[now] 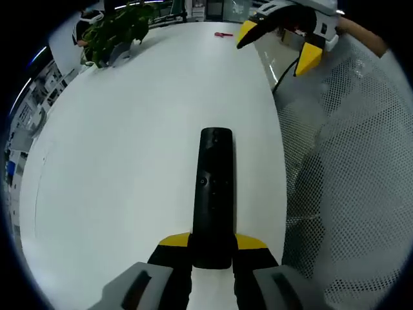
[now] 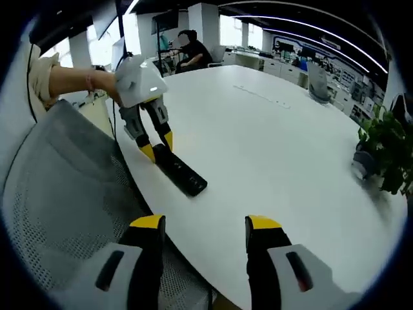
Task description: Press the specified remote control buttons in sequence, fully releasing each button before pressing the next.
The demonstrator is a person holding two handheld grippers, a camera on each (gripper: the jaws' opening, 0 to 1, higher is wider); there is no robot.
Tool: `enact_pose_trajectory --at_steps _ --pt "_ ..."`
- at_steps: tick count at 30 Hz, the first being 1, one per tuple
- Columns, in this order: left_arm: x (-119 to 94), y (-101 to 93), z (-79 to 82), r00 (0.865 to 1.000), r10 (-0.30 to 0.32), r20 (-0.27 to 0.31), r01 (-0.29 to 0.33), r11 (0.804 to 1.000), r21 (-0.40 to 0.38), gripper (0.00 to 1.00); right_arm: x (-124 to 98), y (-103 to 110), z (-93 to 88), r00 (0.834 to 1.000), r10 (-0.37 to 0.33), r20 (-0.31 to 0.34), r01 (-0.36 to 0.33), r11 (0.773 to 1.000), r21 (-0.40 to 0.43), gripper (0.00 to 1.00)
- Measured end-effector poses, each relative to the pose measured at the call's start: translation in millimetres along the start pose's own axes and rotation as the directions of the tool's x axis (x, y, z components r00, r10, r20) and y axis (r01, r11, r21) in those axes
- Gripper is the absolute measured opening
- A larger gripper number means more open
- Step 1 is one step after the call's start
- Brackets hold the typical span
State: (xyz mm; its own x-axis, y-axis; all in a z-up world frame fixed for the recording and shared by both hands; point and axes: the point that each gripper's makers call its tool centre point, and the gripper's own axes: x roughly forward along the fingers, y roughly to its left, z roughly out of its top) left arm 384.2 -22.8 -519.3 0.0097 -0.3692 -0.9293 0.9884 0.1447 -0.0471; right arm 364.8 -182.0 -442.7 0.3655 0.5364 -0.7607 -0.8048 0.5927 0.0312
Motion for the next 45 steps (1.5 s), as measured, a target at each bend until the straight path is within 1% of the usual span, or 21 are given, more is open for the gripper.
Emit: enact_pose_trajectory --at_steps 3,7,9,11,13,15,18,20,22,23,25,26,32,36,41,43,45 --pt "0 -6.3 0.4 1.000 0.003 0.019 -0.003 1.000 -0.020 0.22 10 3 6.9 0.999 0.048 -0.016 -0.049 0.998 -0.025 0.44" --pt "1 -13.4 0.6 0.999 0.007 0.039 -0.006 0.999 -0.038 0.23 22 10 14.1 0.992 0.119 -0.043 -0.122 0.990 -0.078 0.38" --pt "1 -17.5 0.6 0.999 0.008 0.050 -0.006 0.999 -0.052 0.23 27 13 14.5 0.989 0.139 -0.055 -0.143 0.986 -0.090 0.35" --pt "1 -21.7 0.3 0.998 0.006 0.055 -0.003 0.999 -0.047 0.23 35 15 13.2 0.982 0.167 -0.085 -0.175 0.979 -0.107 0.30" --pt "1 -25.8 0.1 0.998 0.007 0.058 -0.005 0.999 -0.041 0.23 42 16 13.2 0.978 0.187 -0.097 -0.198 0.973 -0.121 0.26" --pt "1 -27.3 -0.3 0.998 0.011 0.058 -0.010 1.000 -0.028 0.23 48 19 10.9 0.969 0.218 -0.121 -0.233 0.964 -0.130 0.20" --pt "1 -26.4 -0.2 0.998 0.020 0.060 -0.019 1.000 -0.022 0.23 56 22 6.5 0.959 0.239 -0.156 -0.262 0.953 -0.154 0.14" --pt "1 -25.9 -0.3 0.998 0.023 0.064 -0.022 1.000 -0.022 0.23 62 22 3.9 0.955 0.240 -0.173 -0.270 0.947 -0.176 0.11" --pt "1 -26.3 -0.9 0.997 0.026 0.072 -0.025 1.000 -0.016 0.23 66 23 0.5 0.949 0.246 -0.198 -0.285 0.937 -0.204 0.06" --pt "1 -26.1 -0.8 0.997 0.027 0.077 -0.026 1.000 -0.017 0.23 68 22 0.0 0.949 0.242 -0.204 -0.285 0.933 -0.219 0.03" --pt "1 -26.3 -0.6 0.996 0.029 0.081 -0.028 1.000 -0.012 0.23 72 22 -1.7 0.943 0.245 -0.224 -0.298 0.922 -0.247 0.00" --pt "1 -26.3 -0.4 0.996 0.030 0.085 -0.029 1.000 -0.011 0.23 74 23 -1.3 0.943 0.245 -0.225 -0.298 0.923 -0.245 0.00" --pt "1 -26.0 -0.3 0.995 0.028 0.100 -0.027 1.000 -0.009 0.23 84 25 -3.4 0.934 0.254 -0.252 -0.322 0.904 -0.282 0.00" --pt "1 -25.8 0.0 0.994 0.027 0.109 -0.026 1.000 -0.006 0.23 87 25 -6.3 0.933 0.231 -0.277 -0.319 0.887 -0.333 0.00" --pt "1 -26.0 0.0 0.992 0.027 0.125 -0.027 1.000 -0.001 0.23 88 23 -6.7 0.932 0.226 -0.284 -0.320 0.879 -0.352 0.00" --pt "1 -26.0 0.1 0.991 0.029 0.132 -0.029 1.000 0.001 0.23 89 24 -7.4 0.931 0.217 -0.293 -0.321 0.870 -0.375 0.00" --pt "1 -26.2 0.2 0.990 0.029 0.137 -0.030 1.000 0.008 0.23 89 23 -8.0 0.930 0.201 -0.308 -0.322 0.850 -0.417 0.00"
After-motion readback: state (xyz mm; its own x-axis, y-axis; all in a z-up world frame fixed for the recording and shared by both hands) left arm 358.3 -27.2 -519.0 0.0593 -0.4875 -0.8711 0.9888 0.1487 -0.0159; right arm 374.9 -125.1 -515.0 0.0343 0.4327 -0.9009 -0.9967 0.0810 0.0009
